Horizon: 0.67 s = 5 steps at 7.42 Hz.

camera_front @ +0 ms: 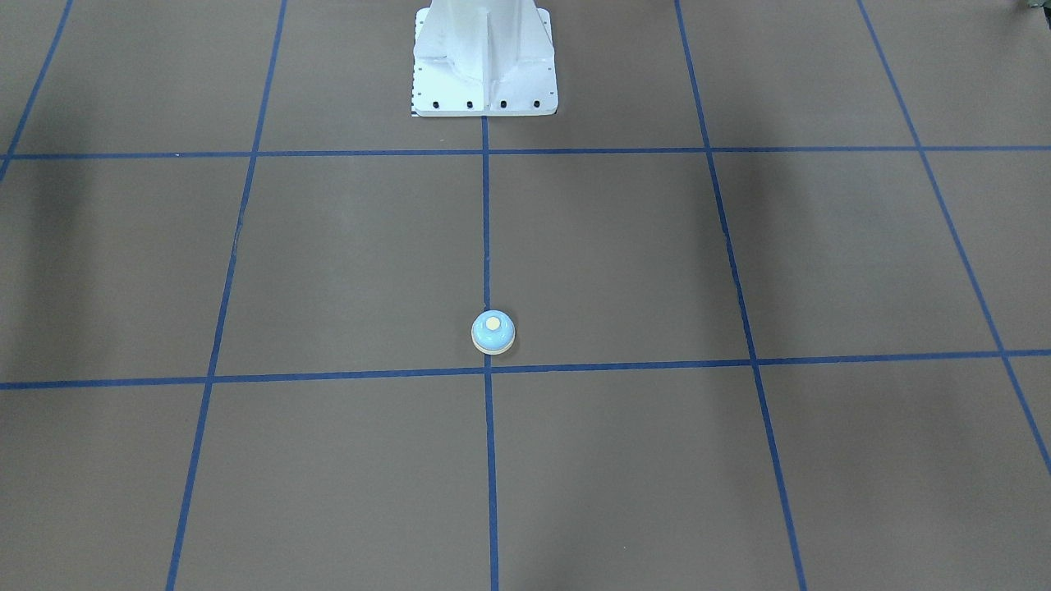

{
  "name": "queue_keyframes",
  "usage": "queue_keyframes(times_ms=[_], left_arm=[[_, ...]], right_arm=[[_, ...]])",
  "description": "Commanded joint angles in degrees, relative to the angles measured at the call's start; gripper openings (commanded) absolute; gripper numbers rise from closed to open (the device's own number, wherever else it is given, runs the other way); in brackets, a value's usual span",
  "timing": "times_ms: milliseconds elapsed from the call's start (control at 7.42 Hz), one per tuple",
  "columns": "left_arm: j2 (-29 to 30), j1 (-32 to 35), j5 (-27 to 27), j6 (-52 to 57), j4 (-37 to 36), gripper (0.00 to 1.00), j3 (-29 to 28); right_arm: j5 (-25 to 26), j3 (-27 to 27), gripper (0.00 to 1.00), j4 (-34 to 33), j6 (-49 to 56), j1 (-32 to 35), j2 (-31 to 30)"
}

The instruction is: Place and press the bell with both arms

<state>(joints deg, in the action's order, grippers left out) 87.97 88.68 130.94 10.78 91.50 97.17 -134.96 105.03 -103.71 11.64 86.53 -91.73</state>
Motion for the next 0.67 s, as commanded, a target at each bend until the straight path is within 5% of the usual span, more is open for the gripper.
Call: queue_keyframes(times_ms=[0, 539], left_arm=[[-1.83, 0.09, 0.19, -0.23, -0.01, 1.00, 1.53], [-2.01, 0.18, -0.07, -0.15, -0.27, 1.00, 1.45]], right_arm=[[0.14, -1.84, 1.00, 0.44, 0.92, 1.53, -0.38], [0.05, -5.36, 1.00, 0.35, 0.92, 3.55, -2.93]])
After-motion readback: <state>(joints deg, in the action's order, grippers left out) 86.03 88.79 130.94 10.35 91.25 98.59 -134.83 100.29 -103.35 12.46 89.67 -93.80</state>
